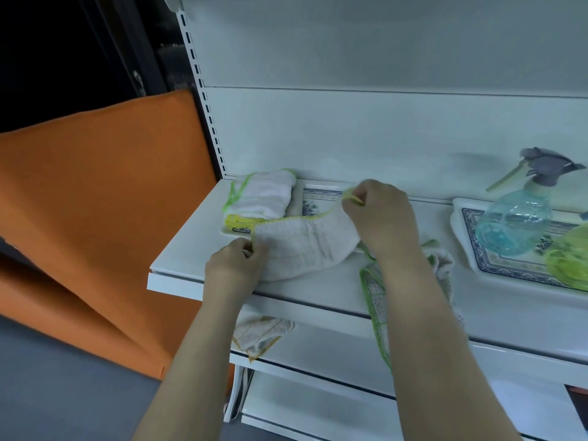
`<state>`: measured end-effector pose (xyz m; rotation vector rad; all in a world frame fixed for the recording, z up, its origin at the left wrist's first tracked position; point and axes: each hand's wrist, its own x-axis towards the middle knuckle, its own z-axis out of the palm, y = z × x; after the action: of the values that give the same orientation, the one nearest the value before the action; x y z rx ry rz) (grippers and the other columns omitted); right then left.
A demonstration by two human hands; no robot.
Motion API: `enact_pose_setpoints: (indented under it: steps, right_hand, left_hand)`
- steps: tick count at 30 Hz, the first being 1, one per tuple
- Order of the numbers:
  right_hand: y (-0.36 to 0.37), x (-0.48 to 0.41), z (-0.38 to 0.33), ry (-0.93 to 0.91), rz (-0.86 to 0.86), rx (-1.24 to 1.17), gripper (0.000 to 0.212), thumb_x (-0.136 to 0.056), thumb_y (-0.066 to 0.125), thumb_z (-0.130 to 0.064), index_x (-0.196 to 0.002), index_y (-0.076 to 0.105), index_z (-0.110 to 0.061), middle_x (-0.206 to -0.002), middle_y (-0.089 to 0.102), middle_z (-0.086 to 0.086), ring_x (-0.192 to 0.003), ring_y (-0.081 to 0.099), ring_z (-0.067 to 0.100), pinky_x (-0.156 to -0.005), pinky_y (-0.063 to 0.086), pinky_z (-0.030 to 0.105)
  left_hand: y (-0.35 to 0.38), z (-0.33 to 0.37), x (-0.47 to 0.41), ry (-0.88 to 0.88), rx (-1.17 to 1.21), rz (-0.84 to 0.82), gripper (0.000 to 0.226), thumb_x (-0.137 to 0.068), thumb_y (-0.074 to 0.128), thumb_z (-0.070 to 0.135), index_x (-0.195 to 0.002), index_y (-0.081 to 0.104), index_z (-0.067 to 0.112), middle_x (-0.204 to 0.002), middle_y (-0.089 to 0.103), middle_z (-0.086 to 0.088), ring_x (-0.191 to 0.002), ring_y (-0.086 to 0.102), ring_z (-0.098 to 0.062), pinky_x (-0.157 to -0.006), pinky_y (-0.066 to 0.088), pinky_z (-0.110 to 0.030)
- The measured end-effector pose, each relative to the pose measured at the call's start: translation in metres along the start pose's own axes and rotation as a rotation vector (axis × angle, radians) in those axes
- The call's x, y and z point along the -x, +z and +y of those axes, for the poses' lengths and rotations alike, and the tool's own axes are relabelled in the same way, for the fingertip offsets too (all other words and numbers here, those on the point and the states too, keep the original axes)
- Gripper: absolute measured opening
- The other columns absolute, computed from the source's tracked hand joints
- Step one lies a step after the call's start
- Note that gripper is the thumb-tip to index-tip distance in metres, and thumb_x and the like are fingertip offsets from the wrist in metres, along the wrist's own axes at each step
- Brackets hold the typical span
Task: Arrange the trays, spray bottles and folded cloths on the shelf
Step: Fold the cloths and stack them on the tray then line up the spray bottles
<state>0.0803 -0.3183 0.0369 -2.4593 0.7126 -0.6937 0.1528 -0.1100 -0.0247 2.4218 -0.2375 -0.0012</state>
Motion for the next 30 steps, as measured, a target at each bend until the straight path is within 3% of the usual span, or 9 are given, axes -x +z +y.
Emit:
enact_pose_setpoints:
  steps: [4, 9, 11, 13, 15, 19, 23, 26, 30]
  right_hand:
    - [0.024, 0.015, -0.057, -0.220, -0.109, -0.212, 0.014, -0.083, 0.063, -0.027, -0.092, 0.070, -0.020, -0.095, 0.068, 0.007, -0.090, 0.062, 0.025, -0.078, 0.051, 0.036]
    - [0.057, 0.048, -0.077, -0.253, -0.668, -0.086, 0.021, -0.093, 0.055, -0.035, -0.075, 0.057, -0.025, -0.068, 0.053, -0.008, -0.072, 0.054, 0.017, -0.062, 0.039, 0.030]
    - [0.060, 0.050, -0.073, -0.156, -0.590, -0.180, 0.031, -0.094, 0.054, -0.037, -0.070, 0.056, -0.018, -0.062, 0.050, -0.004, -0.064, 0.050, 0.016, -0.056, 0.035, 0.030]
    - [0.060, 0.046, -0.064, -0.096, -0.277, -0.163, 0.029, -0.094, 0.055, -0.031, -0.069, 0.057, -0.016, -0.070, 0.057, 0.004, -0.068, 0.054, 0.022, -0.060, 0.038, 0.032]
    - [0.060, 0.041, -0.055, 0.008, -0.076, -0.041, 0.020, -0.093, 0.054, -0.025, -0.090, 0.064, -0.008, -0.086, 0.062, 0.013, -0.080, 0.059, 0.032, -0.066, 0.043, 0.035]
    - [0.062, 0.035, -0.045, 0.239, -0.184, 0.036, 0.021, -0.089, 0.053, -0.023, -0.086, 0.056, -0.002, -0.082, 0.056, 0.016, -0.074, 0.052, 0.029, -0.060, 0.035, 0.030]
    - [0.064, 0.036, -0.047, 0.257, -0.199, 0.015, 0.016, -0.087, 0.055, -0.024, -0.085, 0.054, -0.008, -0.091, 0.052, 0.013, -0.086, 0.053, 0.032, -0.066, 0.040, 0.032]
    - [0.057, 0.040, -0.050, 0.211, -0.149, -0.093, 0.021, -0.089, 0.057, -0.027, -0.104, 0.058, -0.012, -0.102, 0.054, 0.013, -0.096, 0.055, 0.034, -0.079, 0.047, 0.038]
    - [0.040, 0.043, -0.052, 0.182, -0.152, -0.278, 0.021, -0.096, 0.052, -0.034, -0.112, 0.050, -0.021, -0.092, 0.066, 0.013, -0.084, 0.060, 0.029, -0.074, 0.046, 0.035]
  left_hand:
    - [-0.015, 0.005, -0.006, -0.062, 0.050, -0.134, 0.060, -0.101, 0.025, 0.056, -0.066, 0.049, 0.013, -0.069, 0.052, -0.004, -0.077, 0.052, -0.028, -0.067, 0.036, -0.036]
    - [-0.027, 0.004, -0.019, -0.165, 0.146, -0.247, 0.062, -0.099, 0.022, 0.061, -0.087, 0.061, 0.015, -0.102, 0.063, -0.013, -0.102, 0.058, -0.033, -0.086, 0.041, -0.039]
    - [-0.026, 0.001, -0.026, -0.137, 0.095, -0.286, 0.060, -0.099, 0.025, 0.059, -0.081, 0.060, 0.014, -0.092, 0.063, -0.010, -0.091, 0.058, -0.030, -0.078, 0.041, -0.037]
    - [-0.022, -0.002, -0.030, -0.072, -0.027, -0.320, 0.054, -0.100, 0.031, 0.054, -0.072, 0.056, 0.016, -0.079, 0.060, -0.006, -0.076, 0.056, -0.025, -0.064, 0.039, -0.033]
    - [-0.017, -0.003, -0.031, -0.024, -0.124, -0.348, 0.044, -0.098, 0.038, 0.050, -0.073, 0.056, 0.019, -0.073, 0.059, -0.002, -0.069, 0.055, -0.021, -0.058, 0.038, -0.031]
    - [-0.013, -0.006, -0.030, 0.055, -0.167, -0.342, 0.041, -0.090, 0.047, 0.057, -0.079, 0.058, 0.019, -0.074, 0.063, 0.000, -0.071, 0.060, -0.020, -0.059, 0.041, -0.032]
    - [-0.013, -0.007, -0.029, 0.124, -0.155, -0.336, 0.030, -0.089, 0.049, 0.051, -0.091, 0.055, 0.022, -0.085, 0.062, 0.003, -0.080, 0.059, -0.021, -0.062, 0.041, -0.034]
    - [-0.018, -0.004, -0.027, 0.176, 0.009, -0.361, 0.017, -0.092, 0.053, 0.041, -0.085, 0.051, 0.026, -0.086, 0.060, 0.004, -0.080, 0.058, -0.021, -0.063, 0.040, -0.032]
    - [-0.028, 0.008, -0.019, 0.166, 0.344, -0.315, 0.022, -0.094, 0.055, 0.043, -0.081, 0.049, 0.026, -0.071, 0.052, 0.008, -0.065, 0.051, -0.012, -0.055, 0.036, -0.029]
